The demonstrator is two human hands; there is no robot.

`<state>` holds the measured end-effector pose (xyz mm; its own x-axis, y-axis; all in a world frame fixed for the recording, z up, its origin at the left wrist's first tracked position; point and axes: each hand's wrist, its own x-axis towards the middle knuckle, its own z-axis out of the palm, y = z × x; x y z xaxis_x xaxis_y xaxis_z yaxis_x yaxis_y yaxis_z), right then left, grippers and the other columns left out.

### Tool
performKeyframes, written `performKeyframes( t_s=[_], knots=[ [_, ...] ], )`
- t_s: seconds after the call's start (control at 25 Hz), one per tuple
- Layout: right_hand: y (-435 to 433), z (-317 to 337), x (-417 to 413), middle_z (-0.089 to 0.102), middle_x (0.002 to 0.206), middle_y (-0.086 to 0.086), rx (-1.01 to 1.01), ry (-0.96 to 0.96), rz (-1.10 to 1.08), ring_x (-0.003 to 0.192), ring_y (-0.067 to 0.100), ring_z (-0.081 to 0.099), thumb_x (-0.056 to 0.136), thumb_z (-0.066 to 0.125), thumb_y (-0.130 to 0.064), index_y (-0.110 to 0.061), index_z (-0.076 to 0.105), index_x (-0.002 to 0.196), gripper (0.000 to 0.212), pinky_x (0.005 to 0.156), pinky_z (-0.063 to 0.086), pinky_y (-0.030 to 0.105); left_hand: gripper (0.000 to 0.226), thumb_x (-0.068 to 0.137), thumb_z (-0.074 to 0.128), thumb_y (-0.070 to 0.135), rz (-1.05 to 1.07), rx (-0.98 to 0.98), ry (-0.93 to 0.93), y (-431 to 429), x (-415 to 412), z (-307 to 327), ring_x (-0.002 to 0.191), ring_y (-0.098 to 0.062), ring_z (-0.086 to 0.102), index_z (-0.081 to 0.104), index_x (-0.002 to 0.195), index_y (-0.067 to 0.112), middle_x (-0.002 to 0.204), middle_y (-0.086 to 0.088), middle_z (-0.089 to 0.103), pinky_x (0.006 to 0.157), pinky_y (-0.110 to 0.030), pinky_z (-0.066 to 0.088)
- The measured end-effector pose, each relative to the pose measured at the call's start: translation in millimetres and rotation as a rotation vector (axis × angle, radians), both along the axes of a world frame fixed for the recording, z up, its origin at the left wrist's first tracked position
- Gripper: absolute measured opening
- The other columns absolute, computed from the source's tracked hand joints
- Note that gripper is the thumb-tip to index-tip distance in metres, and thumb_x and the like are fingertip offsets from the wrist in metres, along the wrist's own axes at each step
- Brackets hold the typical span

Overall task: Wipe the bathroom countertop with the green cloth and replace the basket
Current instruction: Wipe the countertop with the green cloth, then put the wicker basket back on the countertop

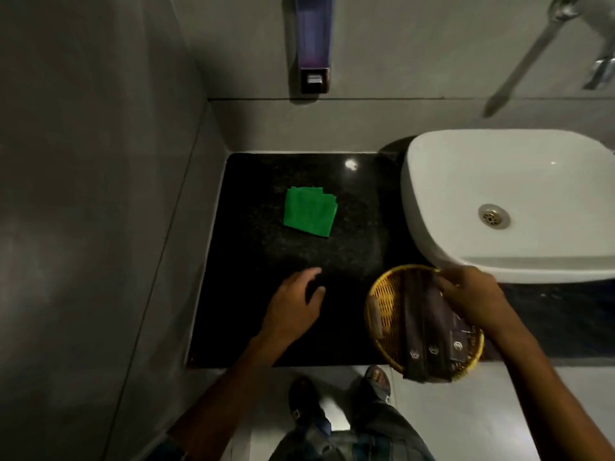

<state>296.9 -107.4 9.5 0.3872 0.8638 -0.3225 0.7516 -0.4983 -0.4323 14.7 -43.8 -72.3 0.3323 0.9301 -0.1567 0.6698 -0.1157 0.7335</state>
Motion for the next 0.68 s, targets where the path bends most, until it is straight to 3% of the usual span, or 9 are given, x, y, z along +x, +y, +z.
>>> performKeyframes(
  t_s=[0.12, 0.28, 0.36, 0.48, 0.56, 0.68],
  knots=[
    [-46.5, -7.7, 26.3, 0.071, 0.095, 0.015, -0.087, -0.019, -0.198, 0.086, 0.033, 0.066, 0.088, 0.063, -0.017, -0.010, 0.069, 0.099, 0.014, 0.078, 0.055, 0.045, 0.030, 0.088, 0.058, 0.036, -0.119, -0.201, -0.081, -28.4, 39.9, 11.8, 0.096, -0.017, 0.069, 0.058, 0.118, 0.035, 0.108, 0.000, 0.072, 0.086, -0.029, 0.053],
    [-69.3, -24.7, 36.4, 0.062, 0.121, 0.020, -0.022, 0.174, -0.363, 0.101, 0.031, 0.060, 0.086, 0.067, -0.010, -0.010, 0.051, 0.129, 0.046, 0.081, 0.051, 0.042, 0.044, 0.089, 0.059, 0.031, -0.162, -0.348, -0.117, -49.1, 69.3, 13.6, 0.116, -0.013, 0.059, 0.049, 0.132, 0.035, 0.127, 0.000, 0.064, 0.084, -0.021, 0.044],
    [-66.5, -25.8, 36.1, 0.066, 0.115, 0.017, 0.034, 0.292, -0.401, 0.097, 0.029, 0.064, 0.084, 0.070, -0.011, -0.013, 0.055, 0.127, 0.046, 0.079, 0.055, 0.043, 0.046, 0.089, 0.061, 0.025, -0.068, -0.295, -0.131, -47.3, 62.9, 16.7, 0.114, -0.014, 0.059, 0.051, 0.134, 0.031, 0.129, -0.001, 0.063, 0.084, -0.022, 0.046],
    [-44.3, -25.8, 15.1, 0.071, 0.098, 0.009, 0.030, 0.474, -0.360, 0.085, 0.024, 0.070, 0.081, 0.073, -0.009, -0.016, 0.064, 0.117, 0.038, 0.073, 0.059, 0.040, 0.046, 0.089, 0.062, 0.019, 0.097, -0.154, -0.086, -28.4, 30.7, 23.7, 0.107, -0.019, 0.064, 0.053, 0.133, 0.029, 0.127, -0.003, 0.064, 0.088, -0.034, 0.055],
    [-22.4, -28.1, -13.6, 0.071, 0.095, 0.014, 0.036, 0.580, -0.297, 0.081, 0.027, 0.069, 0.081, 0.073, -0.004, -0.013, 0.062, 0.119, 0.041, 0.071, 0.058, 0.040, 0.047, 0.089, 0.061, 0.019, 0.185, -0.079, -0.044, -16.5, -1.2, 26.9, 0.107, -0.021, 0.064, 0.051, 0.134, 0.029, 0.126, -0.003, 0.065, 0.088, -0.037, 0.055],
    [10.2, -37.1, -59.8, 0.072, 0.093, 0.015, 0.092, 0.619, -0.206, 0.086, 0.032, 0.070, 0.081, 0.073, -0.005, -0.013, 0.062, 0.119, 0.041, 0.082, 0.058, 0.048, 0.044, 0.093, 0.057, 0.024, 0.305, 0.001, 0.003, -1.2, -47.3, 25.2, 0.108, -0.024, 0.064, 0.049, 0.136, 0.027, 0.127, -0.006, 0.065, 0.088, -0.037, 0.055]
  ],
)
